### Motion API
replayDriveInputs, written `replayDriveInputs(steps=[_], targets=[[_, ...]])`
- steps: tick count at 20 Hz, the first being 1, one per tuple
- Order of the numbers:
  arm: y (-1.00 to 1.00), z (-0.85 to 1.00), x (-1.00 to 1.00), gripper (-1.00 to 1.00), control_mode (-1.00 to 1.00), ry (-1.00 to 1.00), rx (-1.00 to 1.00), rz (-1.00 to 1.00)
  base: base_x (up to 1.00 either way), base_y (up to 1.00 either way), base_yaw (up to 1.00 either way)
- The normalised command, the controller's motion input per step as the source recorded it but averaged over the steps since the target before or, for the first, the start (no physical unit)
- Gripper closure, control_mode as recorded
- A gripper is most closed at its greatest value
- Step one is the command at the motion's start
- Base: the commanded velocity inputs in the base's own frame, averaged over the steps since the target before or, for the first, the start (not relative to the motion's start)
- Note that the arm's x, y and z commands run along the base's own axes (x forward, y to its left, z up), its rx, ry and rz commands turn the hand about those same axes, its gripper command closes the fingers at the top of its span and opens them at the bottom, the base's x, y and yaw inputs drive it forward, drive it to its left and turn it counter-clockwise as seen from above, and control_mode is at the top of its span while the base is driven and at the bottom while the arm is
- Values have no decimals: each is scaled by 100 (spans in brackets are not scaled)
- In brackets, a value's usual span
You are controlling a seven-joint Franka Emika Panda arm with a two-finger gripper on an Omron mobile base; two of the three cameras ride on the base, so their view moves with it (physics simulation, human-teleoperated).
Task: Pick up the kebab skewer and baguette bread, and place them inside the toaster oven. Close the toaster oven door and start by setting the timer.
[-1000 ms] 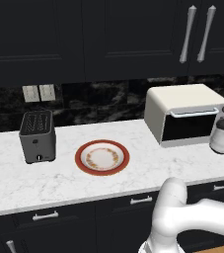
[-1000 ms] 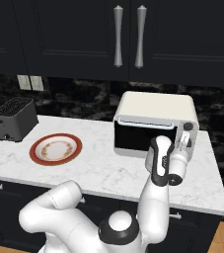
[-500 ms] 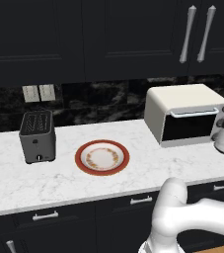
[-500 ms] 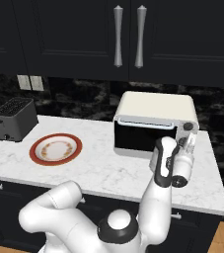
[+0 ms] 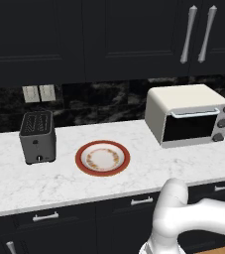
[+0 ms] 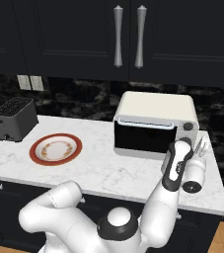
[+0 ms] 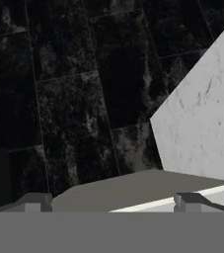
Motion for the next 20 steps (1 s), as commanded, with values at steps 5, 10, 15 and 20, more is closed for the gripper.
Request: replayDriveInputs(steps=[5,10,15,20], targets=[[37,0,-2,-100,-100,0,0,0,0,0,0],[9,0,2,-100,-100,0,0,0,0,0,0],[-25,1,10,-100,-100,0,0,0,0,0,0],[-15,1,-13,-100,-100,0,0,1,0,0,0]])
